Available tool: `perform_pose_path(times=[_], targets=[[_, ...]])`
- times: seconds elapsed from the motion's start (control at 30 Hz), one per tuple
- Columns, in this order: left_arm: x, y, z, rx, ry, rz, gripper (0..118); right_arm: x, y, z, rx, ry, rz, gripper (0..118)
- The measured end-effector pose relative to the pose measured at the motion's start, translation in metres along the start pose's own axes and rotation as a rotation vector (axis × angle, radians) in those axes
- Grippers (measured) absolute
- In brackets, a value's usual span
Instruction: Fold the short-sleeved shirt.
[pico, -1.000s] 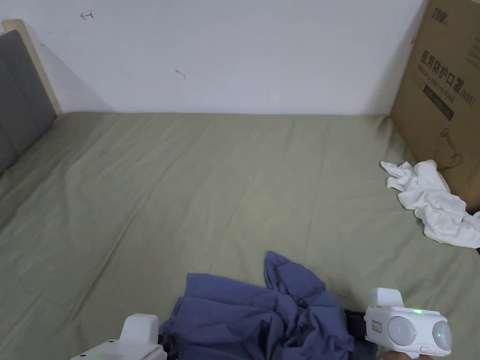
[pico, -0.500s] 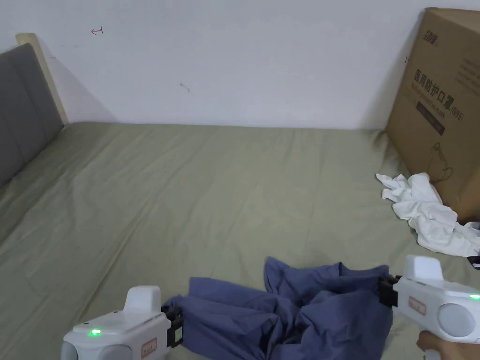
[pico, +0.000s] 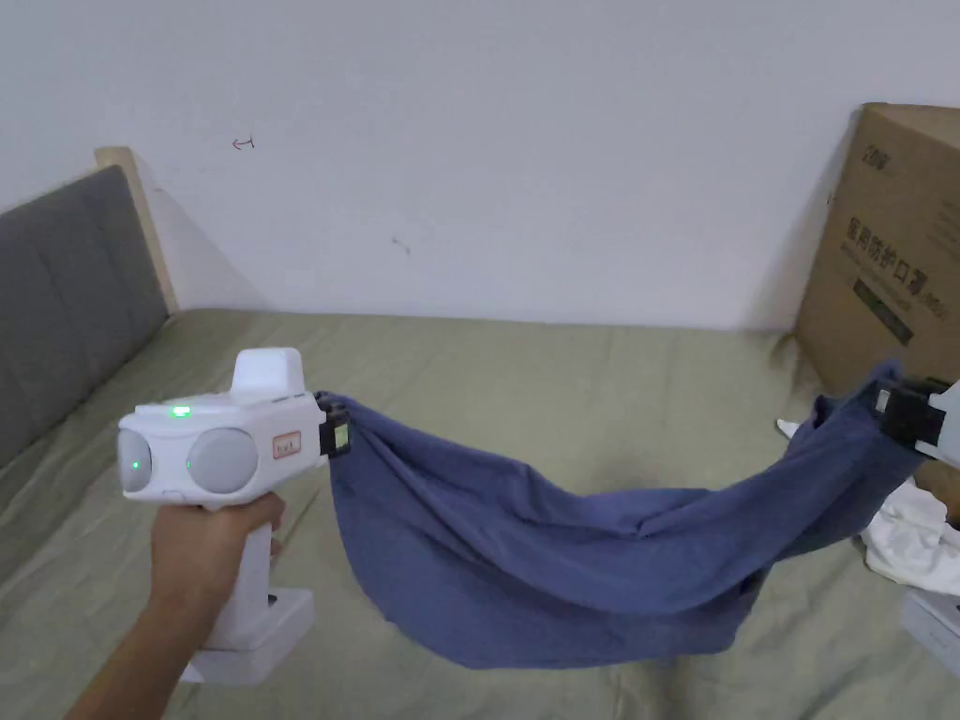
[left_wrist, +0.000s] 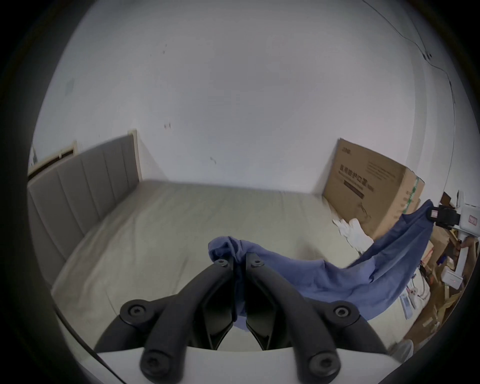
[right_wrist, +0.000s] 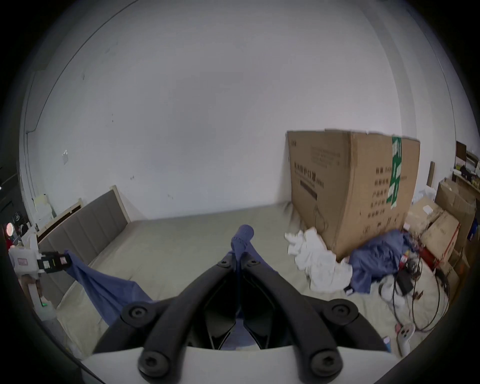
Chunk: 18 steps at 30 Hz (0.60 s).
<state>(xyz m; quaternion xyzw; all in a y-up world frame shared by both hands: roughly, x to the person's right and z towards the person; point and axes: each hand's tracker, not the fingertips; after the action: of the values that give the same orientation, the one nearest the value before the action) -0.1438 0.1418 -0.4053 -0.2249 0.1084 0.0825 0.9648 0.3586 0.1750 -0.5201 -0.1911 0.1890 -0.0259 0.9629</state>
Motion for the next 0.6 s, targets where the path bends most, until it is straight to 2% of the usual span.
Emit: perform_pose_path(times=[0.13,0.23,0.33,0.43,0.6], targets=[[0.0,0.065,-0.009,0.061,0.045,-0.038,4,-0.006,0.047,-0.014,0.041,0.002,0.021,0],[-0.003,0.109,-0.015,0.092,0.055,-0.018,4,-0.014,0.08,-0.023,0.088,-0.051,0.089,0],[-0.003,0.144,-0.023,0.123,0.099,-0.052,4,-0.017,0.106,-0.03,0.106,-0.055,0.089,0],[-0.008,0.171,-0.037,0.133,0.121,-0.052,4,-0.02,0.123,-0.039,0.132,-0.104,0.136,0],[-0.016,0.178,-0.072,0.098,0.172,-0.072,4,-0.018,0.119,-0.063,0.116,-0.095,0.078,0]])
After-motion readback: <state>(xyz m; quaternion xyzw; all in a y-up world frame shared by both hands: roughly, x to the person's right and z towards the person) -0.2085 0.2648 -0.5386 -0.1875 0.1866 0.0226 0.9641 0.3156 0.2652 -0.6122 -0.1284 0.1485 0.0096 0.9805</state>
